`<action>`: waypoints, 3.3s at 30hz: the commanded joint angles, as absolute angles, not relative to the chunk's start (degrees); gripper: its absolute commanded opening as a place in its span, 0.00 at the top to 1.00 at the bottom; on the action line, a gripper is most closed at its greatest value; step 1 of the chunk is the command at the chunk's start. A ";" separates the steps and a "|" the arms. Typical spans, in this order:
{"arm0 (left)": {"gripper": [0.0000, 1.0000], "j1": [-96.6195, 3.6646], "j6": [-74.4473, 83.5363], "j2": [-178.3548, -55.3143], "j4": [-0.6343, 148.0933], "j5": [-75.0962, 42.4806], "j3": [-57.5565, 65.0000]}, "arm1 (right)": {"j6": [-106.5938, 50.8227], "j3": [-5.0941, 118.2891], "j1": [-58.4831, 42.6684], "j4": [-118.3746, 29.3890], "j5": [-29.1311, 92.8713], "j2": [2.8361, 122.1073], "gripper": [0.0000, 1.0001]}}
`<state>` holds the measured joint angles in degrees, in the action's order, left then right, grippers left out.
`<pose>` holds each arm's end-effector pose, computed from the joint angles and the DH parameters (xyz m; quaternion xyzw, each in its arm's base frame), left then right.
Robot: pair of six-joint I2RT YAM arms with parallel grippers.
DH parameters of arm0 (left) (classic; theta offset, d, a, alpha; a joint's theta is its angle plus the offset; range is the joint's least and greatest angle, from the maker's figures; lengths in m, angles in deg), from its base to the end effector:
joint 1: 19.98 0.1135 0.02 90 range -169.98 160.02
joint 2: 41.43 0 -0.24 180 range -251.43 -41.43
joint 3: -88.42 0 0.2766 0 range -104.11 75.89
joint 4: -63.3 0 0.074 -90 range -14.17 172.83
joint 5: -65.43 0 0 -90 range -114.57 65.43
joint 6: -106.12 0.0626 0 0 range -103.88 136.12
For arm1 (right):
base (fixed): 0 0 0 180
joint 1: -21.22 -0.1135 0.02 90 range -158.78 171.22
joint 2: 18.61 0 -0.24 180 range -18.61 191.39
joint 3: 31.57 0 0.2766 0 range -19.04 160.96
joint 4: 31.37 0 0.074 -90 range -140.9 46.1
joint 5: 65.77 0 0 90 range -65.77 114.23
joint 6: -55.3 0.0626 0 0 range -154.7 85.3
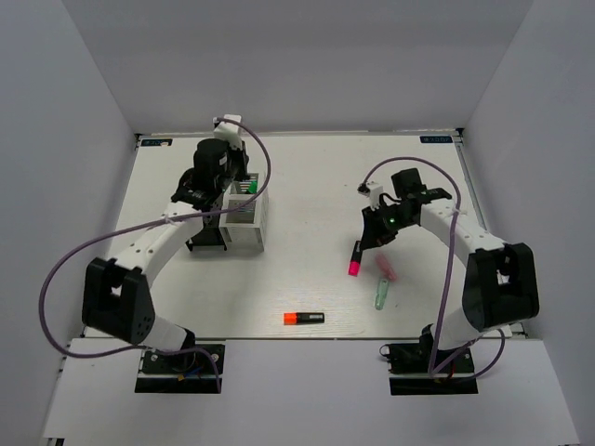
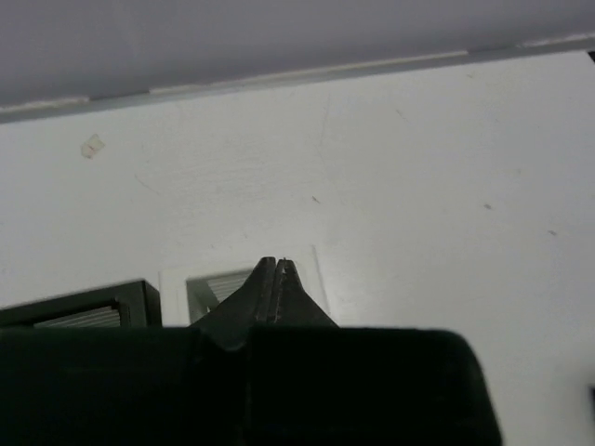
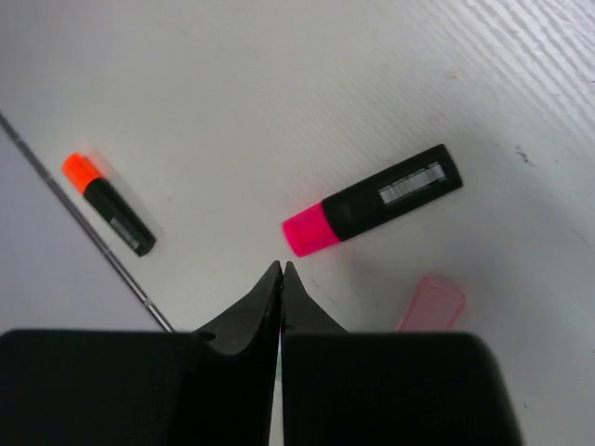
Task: Sort the stationery into containers
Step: Place the stationery in the storage box, then pick up the stationery from the center of the board, then place the stationery in the storage box.
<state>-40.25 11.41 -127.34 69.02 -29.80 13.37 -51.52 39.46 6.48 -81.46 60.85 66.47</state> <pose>0.3821 -0.1350 0.2619 0.0814 0.7972 -0.0934 0.5909 0.3018 0.1180 0.1737 -0.3193 0.8713 0.3023 0.2180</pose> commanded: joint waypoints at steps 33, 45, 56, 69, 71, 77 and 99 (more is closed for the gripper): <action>0.31 -77.46 -6.90 -82.74 128.13 -42.85 36.16 | -16.95 46.18 -7.52 -82.04 16.49 90.02 0.62; 0.31 -77.37 -9.09 -79.22 128.74 -40.04 37.13 | -39.78 56.53 -8.05 -83.54 37.13 90.12 1.00; 0.33 -77.37 -13.93 -73.07 132.26 -42.41 37.66 | -69.94 76.64 -14.37 -65.17 57.96 83.78 1.00; 0.33 -77.37 -15.16 -74.21 134.54 -43.21 35.81 | -52.19 90.20 -16.13 -35.72 71.17 101.08 1.00; 0.33 -77.54 -15.25 -73.95 134.11 -42.94 36.34 | -51.40 95.03 -16.40 -34.59 68.11 105.04 1.00; 0.33 -77.46 -15.34 -73.33 133.93 -42.59 38.18 | -51.05 103.12 -17.28 -32.83 65.98 112.78 1.00; 0.40 -77.46 -12.53 -77.72 128.66 -38.90 39.68 | -49.56 93.38 -18.60 -28.70 68.43 110.51 0.50</action>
<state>-77.21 -13.92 -77.02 130.75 -40.45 40.73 -49.88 93.58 -18.88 -32.48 66.84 114.60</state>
